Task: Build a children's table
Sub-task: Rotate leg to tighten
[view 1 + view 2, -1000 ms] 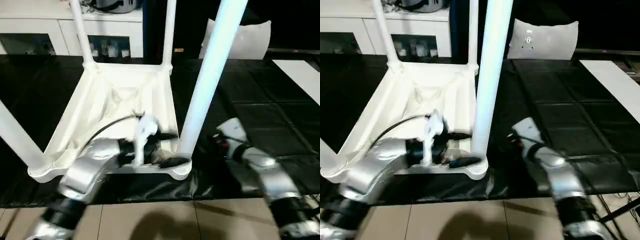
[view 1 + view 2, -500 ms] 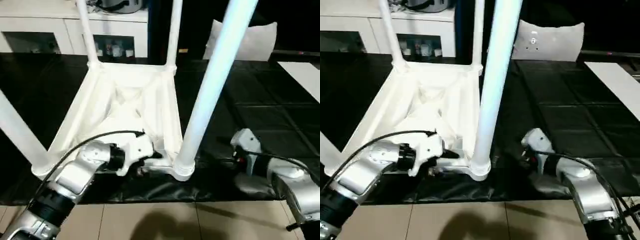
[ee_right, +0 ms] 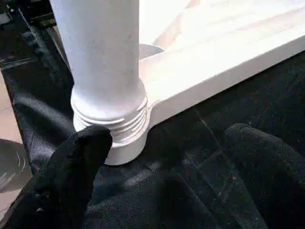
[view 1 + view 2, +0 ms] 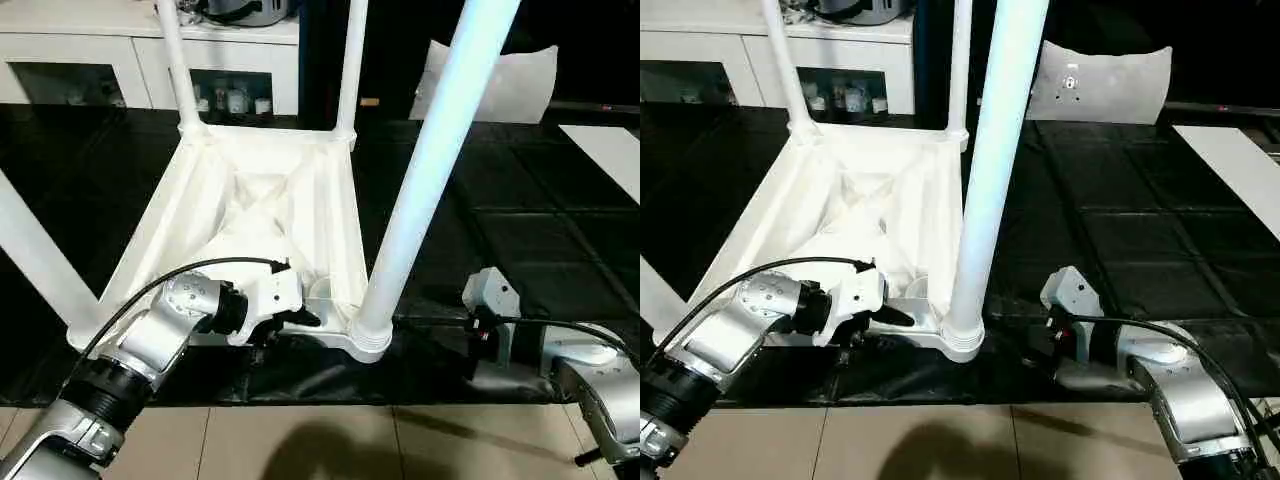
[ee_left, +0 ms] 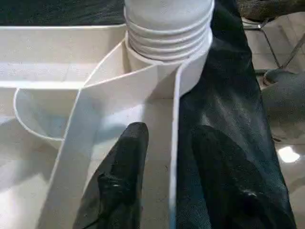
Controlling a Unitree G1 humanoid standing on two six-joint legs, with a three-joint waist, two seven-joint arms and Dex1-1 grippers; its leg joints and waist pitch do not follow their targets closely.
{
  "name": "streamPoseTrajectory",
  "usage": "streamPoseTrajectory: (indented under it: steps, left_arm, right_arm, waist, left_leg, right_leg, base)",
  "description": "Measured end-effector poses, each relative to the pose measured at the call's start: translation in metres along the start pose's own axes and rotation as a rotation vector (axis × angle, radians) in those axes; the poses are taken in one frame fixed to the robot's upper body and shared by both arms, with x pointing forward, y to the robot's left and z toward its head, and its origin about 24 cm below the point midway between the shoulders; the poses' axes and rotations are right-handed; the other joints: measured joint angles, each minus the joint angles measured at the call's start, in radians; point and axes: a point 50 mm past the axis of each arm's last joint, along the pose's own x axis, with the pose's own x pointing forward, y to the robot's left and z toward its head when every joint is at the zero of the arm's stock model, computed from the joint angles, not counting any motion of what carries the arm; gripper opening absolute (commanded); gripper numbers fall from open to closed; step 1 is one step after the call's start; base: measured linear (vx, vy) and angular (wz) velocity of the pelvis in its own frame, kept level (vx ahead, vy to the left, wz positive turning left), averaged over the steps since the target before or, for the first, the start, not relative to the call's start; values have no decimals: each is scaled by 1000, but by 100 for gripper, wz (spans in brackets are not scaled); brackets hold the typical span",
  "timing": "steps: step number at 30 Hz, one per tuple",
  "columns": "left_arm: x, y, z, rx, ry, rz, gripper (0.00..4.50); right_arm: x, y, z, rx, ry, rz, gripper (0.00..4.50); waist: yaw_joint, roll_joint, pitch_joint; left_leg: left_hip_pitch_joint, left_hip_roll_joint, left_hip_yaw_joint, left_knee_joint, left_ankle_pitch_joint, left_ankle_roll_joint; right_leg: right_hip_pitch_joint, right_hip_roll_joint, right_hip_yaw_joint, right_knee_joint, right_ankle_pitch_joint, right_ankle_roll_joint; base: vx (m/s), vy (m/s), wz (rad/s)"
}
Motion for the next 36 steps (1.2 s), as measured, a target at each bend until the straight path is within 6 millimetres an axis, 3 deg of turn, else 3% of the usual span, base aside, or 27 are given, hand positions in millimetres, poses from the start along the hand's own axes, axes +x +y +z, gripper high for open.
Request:
streamPoseTrajectory:
  steps: [5,20,30,36]
  left_arm:
    - [-1,1,-4,17,18,-2,115]
    - [1,1,-3,0,-13,-31,4]
    - [0,2,-5,49,-3,-38,4]
    - [0,1,-5,77,2,-47,0]
  right_arm:
    - [1,1,0,3,-2,2,450]
    - [13,-1,11,-10,-41,127,450]
    - [26,-4,17,-48,-43,268,450]
    - [31,-2,18,-7,-45,387,389]
  waist:
    - [10,0,0]
    - [9,1,-1]
    - [7,3,-2]
    - [8,3,-2]
  left_leg:
    - [0,0,0,0,0,0]
    - [0,0,0,0,0,0]
    - [1,0,0,0,0,1]
    - [0,1,0,0,0,1]
  right_leg:
    - [0,0,0,0,0,0]
    - [0,0,0,0,0,0]
    - [0,0,0,1,0,0]
    - [0,0,0,1,0,0]
  base:
    - [0,0,0]
    - [0,0,0]
    - [0,0,0]
    - [0,0,0]
